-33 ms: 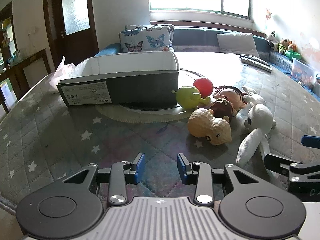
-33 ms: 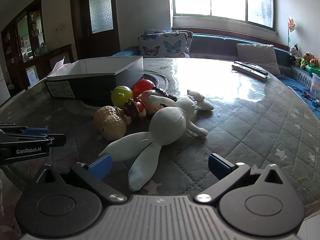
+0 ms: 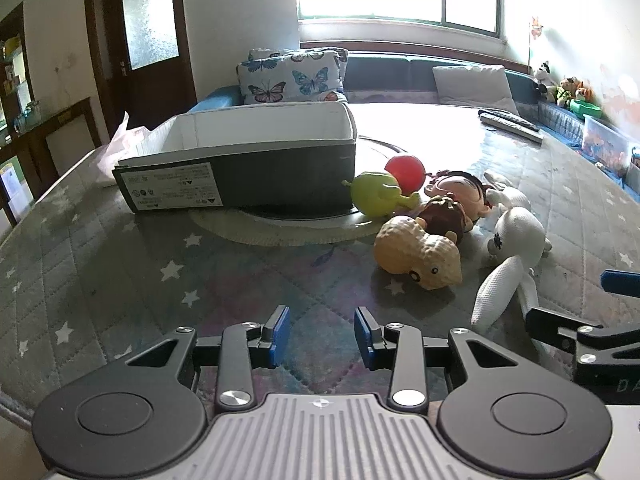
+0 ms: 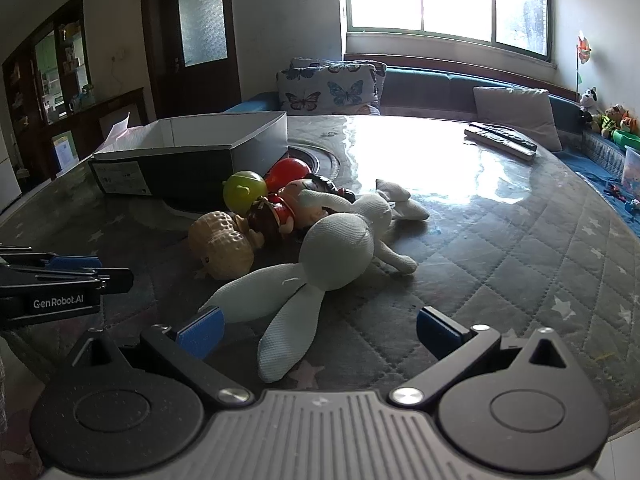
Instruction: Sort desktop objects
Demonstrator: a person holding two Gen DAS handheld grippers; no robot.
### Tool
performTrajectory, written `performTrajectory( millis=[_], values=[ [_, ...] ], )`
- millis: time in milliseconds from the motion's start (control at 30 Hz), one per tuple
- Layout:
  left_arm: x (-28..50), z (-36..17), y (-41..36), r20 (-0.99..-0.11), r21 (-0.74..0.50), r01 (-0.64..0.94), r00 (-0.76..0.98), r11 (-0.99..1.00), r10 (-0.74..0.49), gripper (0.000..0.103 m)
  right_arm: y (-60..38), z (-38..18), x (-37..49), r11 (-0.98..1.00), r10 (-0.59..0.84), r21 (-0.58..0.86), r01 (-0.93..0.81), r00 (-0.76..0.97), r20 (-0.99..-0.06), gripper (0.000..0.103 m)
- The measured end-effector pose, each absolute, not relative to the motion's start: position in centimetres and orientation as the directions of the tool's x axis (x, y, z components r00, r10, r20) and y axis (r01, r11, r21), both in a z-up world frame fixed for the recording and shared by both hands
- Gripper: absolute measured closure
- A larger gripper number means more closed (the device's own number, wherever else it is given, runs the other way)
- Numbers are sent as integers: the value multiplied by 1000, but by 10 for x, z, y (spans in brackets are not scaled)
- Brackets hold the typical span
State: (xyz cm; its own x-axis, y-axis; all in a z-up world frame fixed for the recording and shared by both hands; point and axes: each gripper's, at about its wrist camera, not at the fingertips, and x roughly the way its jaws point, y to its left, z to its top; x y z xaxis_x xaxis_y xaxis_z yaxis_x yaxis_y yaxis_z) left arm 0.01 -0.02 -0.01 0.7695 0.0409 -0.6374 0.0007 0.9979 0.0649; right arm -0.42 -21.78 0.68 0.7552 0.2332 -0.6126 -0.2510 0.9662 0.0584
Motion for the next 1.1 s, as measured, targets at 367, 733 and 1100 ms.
performTrajectory(
  millis=[367, 733, 1100],
  values=[
    [3, -2, -3, -665, 64, 5, 746, 998, 39, 64, -214, 6, -1, 967, 229, 53, -250, 754, -616, 0],
    [6, -2, -4, -677, 52, 6, 736, 999, 31, 64, -205, 3, -3, 964, 245, 75, -255, 741, -625, 0],
    [13, 0, -3, -682, 43, 6, 731, 999, 25, 64, -198, 5, -3, 964, 249, 89, -250, 737, -628, 0]
  ],
)
